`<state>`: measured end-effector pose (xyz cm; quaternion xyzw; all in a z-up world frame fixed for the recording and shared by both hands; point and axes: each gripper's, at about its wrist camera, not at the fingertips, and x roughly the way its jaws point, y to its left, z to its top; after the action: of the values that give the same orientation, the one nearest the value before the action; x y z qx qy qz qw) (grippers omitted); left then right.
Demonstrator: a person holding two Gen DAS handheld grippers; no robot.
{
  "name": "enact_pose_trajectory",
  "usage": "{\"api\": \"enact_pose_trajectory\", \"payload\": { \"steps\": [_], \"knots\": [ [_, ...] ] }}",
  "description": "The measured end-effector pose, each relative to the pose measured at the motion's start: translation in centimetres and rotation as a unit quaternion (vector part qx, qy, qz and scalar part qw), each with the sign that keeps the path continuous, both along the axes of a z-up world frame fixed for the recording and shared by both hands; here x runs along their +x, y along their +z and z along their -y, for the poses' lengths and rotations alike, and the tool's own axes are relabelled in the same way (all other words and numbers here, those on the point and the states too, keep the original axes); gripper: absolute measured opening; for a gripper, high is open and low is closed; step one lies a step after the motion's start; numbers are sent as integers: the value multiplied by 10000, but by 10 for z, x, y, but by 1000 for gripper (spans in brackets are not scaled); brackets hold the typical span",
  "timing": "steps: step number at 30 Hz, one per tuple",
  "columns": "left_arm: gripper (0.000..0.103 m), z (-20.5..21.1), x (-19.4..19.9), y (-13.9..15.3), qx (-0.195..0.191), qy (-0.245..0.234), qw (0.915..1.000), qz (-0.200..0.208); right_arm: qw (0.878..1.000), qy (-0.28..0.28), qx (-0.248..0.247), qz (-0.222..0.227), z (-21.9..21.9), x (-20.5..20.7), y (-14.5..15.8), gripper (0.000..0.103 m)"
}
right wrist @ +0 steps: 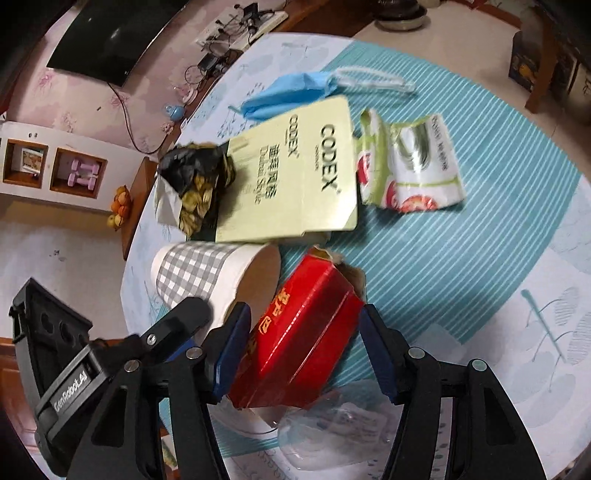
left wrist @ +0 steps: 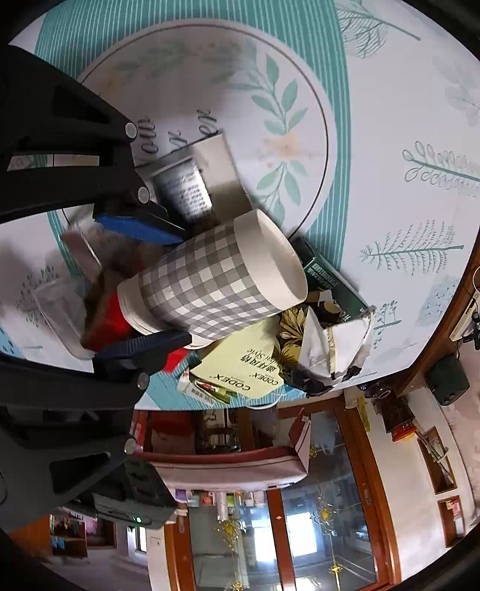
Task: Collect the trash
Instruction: 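Grasp the checkered paper cup with the left gripper while the right grasps the red box, then carry the cup and red box to the bin and open both grippers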
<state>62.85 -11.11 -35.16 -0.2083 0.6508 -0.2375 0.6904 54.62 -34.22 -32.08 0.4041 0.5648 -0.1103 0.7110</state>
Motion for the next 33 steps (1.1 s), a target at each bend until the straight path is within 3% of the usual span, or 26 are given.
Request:
{"api": "enact_pose_trajectory", "payload": {
  "steps": [4, 8, 9, 10, 13, 23, 33],
  "knots": [
    [38, 3, 2, -3, -46, 86, 10000, -7, 10000, -6, 78, -17, -4, 5, -5, 62],
    [26, 4, 0, -2, -20, 125, 9999, 19, 9999, 26, 138, 69, -6, 1, -4, 59],
    [25, 4, -2, 0, 22, 110, 9999, 73, 9998, 45, 151, 104, -6, 1, -3, 56],
    [24, 4, -4, 3, 62, 102, 9998, 135, 9996, 39, 214, 185, -7, 0, -2, 44],
    [22, 1, -11, 14, 143, 69, 9994, 316, 9993, 132, 189, 290, -10, -4, 5, 29],
    [21, -41, -59, 80, 167, -37, 9947, 1009, 9948, 66, 406, 933, -17, -44, 30, 27],
    [21, -75, -158, 138, 404, -239, 9851, 1654, 9848, 455, 302, 1650, -39, -110, 100, 27]
  ]
}}
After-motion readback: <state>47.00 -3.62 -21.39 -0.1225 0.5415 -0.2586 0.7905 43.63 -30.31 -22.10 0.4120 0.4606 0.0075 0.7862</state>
